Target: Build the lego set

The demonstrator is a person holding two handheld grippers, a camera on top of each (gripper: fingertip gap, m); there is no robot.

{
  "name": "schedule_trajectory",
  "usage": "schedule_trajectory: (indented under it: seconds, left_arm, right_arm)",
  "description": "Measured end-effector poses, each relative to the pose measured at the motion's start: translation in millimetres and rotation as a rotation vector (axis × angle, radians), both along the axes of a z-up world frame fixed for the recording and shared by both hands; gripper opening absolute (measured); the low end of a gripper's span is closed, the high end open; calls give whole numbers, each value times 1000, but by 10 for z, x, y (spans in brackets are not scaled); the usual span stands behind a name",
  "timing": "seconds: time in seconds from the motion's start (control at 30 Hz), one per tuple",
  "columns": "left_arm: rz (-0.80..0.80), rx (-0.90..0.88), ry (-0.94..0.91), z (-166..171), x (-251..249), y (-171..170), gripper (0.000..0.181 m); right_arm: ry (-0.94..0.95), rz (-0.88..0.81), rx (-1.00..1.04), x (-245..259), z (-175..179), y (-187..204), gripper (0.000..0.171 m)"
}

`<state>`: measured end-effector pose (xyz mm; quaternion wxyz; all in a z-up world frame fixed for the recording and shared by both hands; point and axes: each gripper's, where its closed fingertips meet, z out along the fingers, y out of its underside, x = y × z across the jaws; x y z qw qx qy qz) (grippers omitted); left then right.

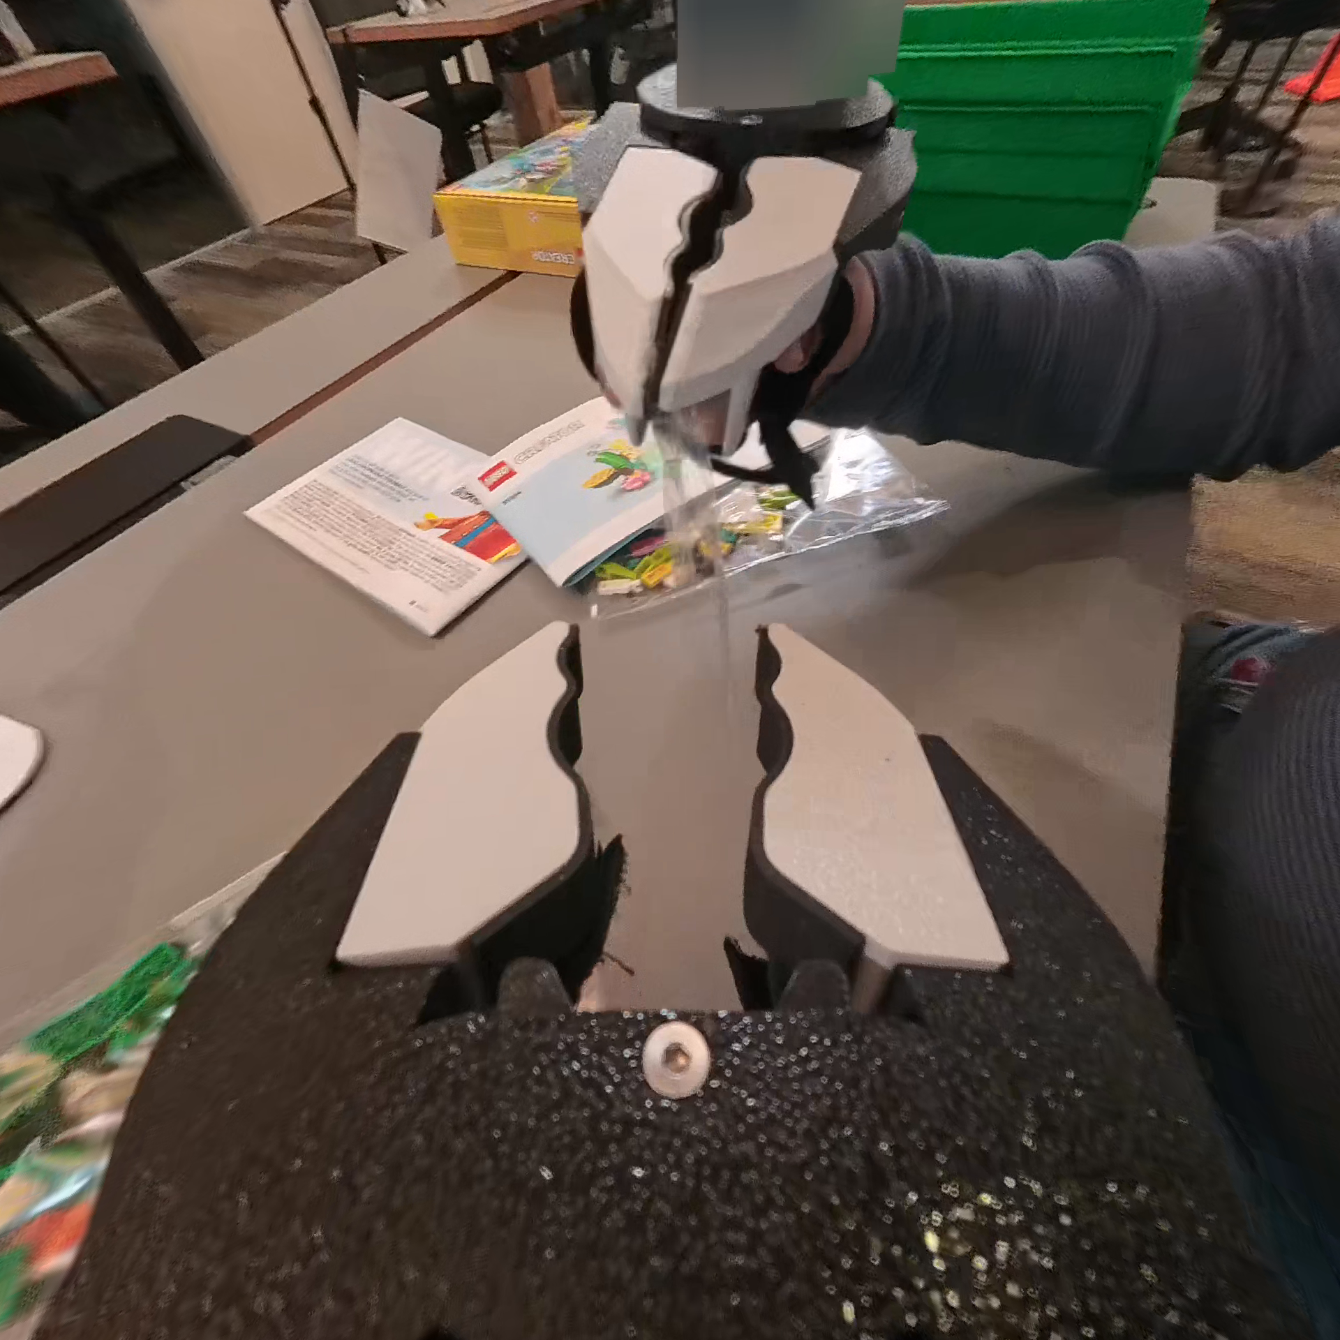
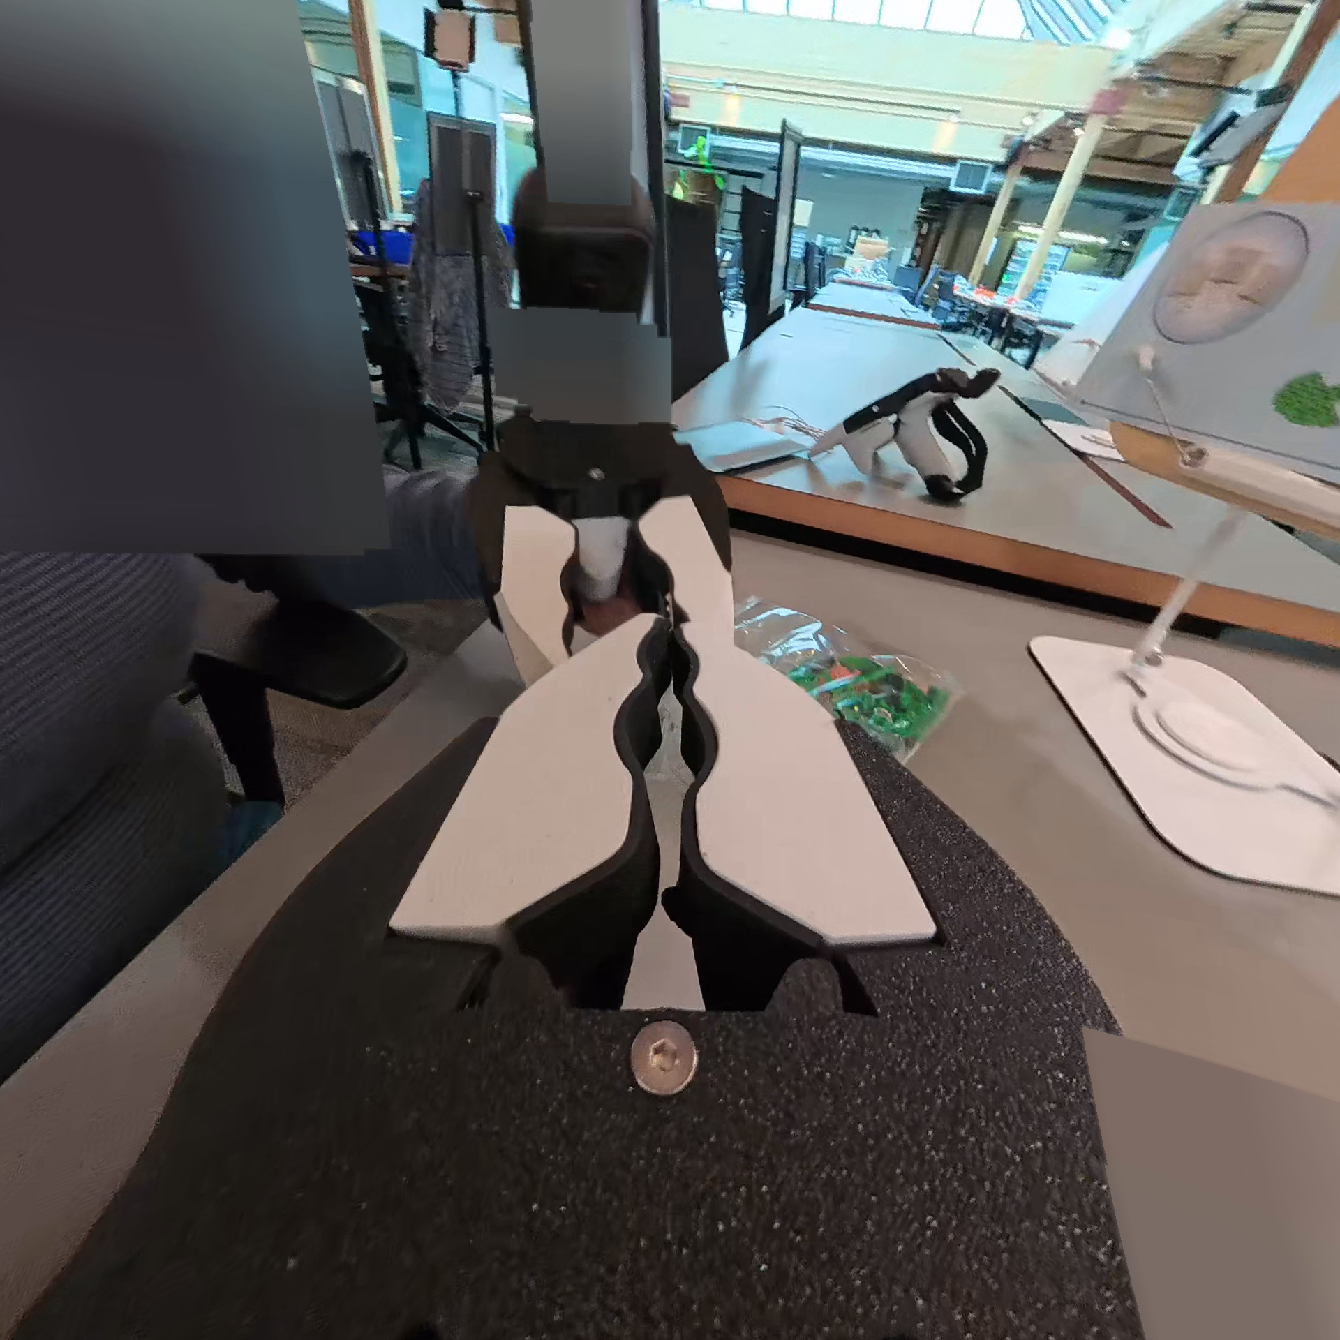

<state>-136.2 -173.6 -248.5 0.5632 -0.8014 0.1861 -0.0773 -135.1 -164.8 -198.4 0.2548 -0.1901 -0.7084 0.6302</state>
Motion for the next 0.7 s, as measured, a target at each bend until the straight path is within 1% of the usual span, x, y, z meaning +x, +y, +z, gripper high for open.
schedule_trajectory:
  seconds: [0.07,0.13,0.17,0.2,0.3,0.37,0.43,0.5,0.57,0.63,0.7]
  left_arm:
    - [-53,-2,-76,20,108,32,43]
    - [-92,3,-138,44,187,43,34]
    - [-97,18,-154,64,201,45,24]
    - [-89,40,-159,89,188,43,0]
    - [2,34,-127,79,-23,-20,0]
    - [172,-22,-35,22,-446,-131,0]
    - [405,-95,87,-8,-1083,-335,0]
    - [638,-193,256,-28,-1810,-598,0]
    - [802,-345,394,-118,-2457,-828,0]
    - [879,-483,535,-259,-2964,-955,0]
    - [885,-620,605,-467,-3286,-1006,0]
  right_arm:
    - [14,32,-5,6,39,-57,0]
    - [22,57,-15,4,71,-103,0]
    - [22,67,-16,-4,74,-124,0]
    - [21,77,-14,-13,70,-147,0]
    - [71,50,-13,-83,88,-160,1]
    - [106,-28,-2,-176,82,-78,20]
    - [97,-106,6,-276,29,48,31]
    - [83,-184,-6,-379,-43,181,31]
    - [61,-253,-22,-486,-144,291,31]
    - [7,-282,-9,-566,-291,335,30]
    - [-49,-287,18,-603,-422,333,30]
